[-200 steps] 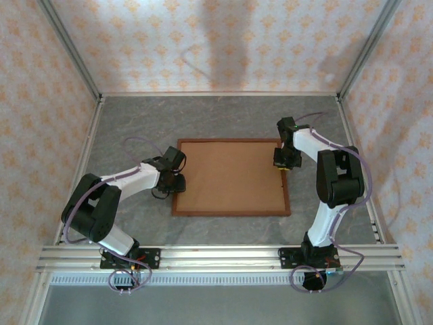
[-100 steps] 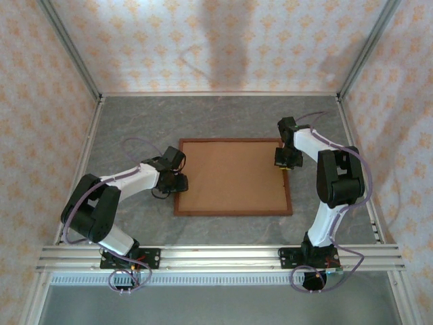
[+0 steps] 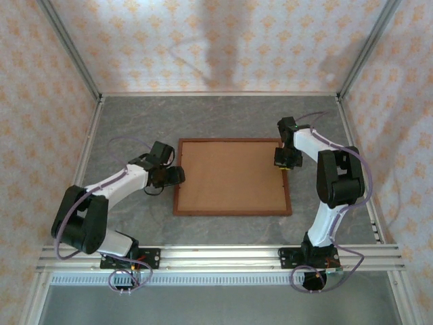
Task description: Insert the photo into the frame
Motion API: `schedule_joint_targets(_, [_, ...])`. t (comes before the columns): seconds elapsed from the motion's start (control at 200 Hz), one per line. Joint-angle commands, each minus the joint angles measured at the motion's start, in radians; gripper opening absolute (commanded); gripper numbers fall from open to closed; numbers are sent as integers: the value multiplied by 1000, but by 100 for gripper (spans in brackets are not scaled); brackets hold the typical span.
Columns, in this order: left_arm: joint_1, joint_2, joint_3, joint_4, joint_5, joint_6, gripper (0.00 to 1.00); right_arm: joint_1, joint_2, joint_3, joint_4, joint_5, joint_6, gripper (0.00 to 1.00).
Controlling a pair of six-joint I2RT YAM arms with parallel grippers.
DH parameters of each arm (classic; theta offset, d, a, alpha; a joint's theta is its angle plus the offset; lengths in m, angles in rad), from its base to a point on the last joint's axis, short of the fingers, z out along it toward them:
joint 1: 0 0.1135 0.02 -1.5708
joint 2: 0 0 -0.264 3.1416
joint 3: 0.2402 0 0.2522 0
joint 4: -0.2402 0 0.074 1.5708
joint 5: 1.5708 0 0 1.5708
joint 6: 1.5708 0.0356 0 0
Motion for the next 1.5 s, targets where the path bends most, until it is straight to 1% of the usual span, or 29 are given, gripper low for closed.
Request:
schedule_joint_targets(0.0, [4, 79, 24, 60, 56, -6, 64, 8, -8, 36, 11, -38, 32, 8])
schedule_joint_targets(0.065, [4, 109, 22, 96, 115, -19, 64, 9, 0, 53, 22, -50, 39, 9])
schedule_joint_targets(0.16, [-2, 108, -4, 155, 204, -30, 63, 9, 23, 92, 43, -90, 55, 11])
schedule_joint_targets(0.26, [-20, 83, -35, 169, 255, -31, 59, 11, 68, 166, 57, -136, 72, 13])
schedule_joint_targets(0.43, [-49, -57, -156, 166, 281, -106, 56, 12, 168, 321, 84, -156, 103, 17])
schedule_joint_targets(0.516, [-53, -141, -228, 172, 288, -149, 56, 12, 238, 410, 87, -153, 117, 22])
schedule_joint_targets(0.601, [-50, -235, -249, 130, 249, -141, 57, 11, 290, 502, 70, -113, 116, 31])
schedule_joint_targets(0.666, [-42, -294, -216, 73, 157, -101, 60, 8, 289, 542, 58, -63, 106, 38])
schedule_joint_targets(0.716, [-30, -324, -186, 73, 95, -76, 62, 6, 261, 539, 60, -23, 102, 44])
schedule_joint_targets(0.796, [0, -317, -123, 128, 15, -55, 69, 8, 174, 469, 79, 14, 102, 51])
schedule_joint_targets(0.841, [18, -277, -79, 168, -18, -50, 73, 9, 102, 390, 100, 21, 109, 55])
schedule_joint_targets(0.891, [38, -214, -23, 222, -25, -43, 76, 9, 15, 284, 128, 28, 126, 60])
schedule_joint_targets(0.921, [46, -160, 20, 244, -28, -42, 77, 11, -35, 215, 144, 29, 138, 64])
schedule_joint_targets(0.971, [62, -52, 106, 256, -17, 12, 78, 12, -121, 105, 163, 26, 161, 71])
schedule_joint_targets(1.061, [74, 139, 286, 236, 13, 92, 80, 18, -259, -64, 161, 30, 190, 82])
schedule_joint_targets(1.156, [80, 321, 469, 178, 49, 175, 82, 24, -375, -198, 135, 20, 223, 93])
schedule_joint_targets(1.221, [85, 431, 593, 131, 76, 211, 84, 33, -434, -281, 142, -22, 254, 96])
schedule_joint_targets(1.291, [88, 538, 696, 91, 109, 240, 85, 52, -461, -347, 165, -72, 285, 97])
schedule_joint_targets(1.401, [89, 663, 832, 2, 174, 282, 86, 96, -448, -395, 194, -105, 325, 98])
schedule_joint_targets(1.491, [89, 734, 896, -53, 221, 305, 86, 114, -423, -432, 254, -126, 351, 98])
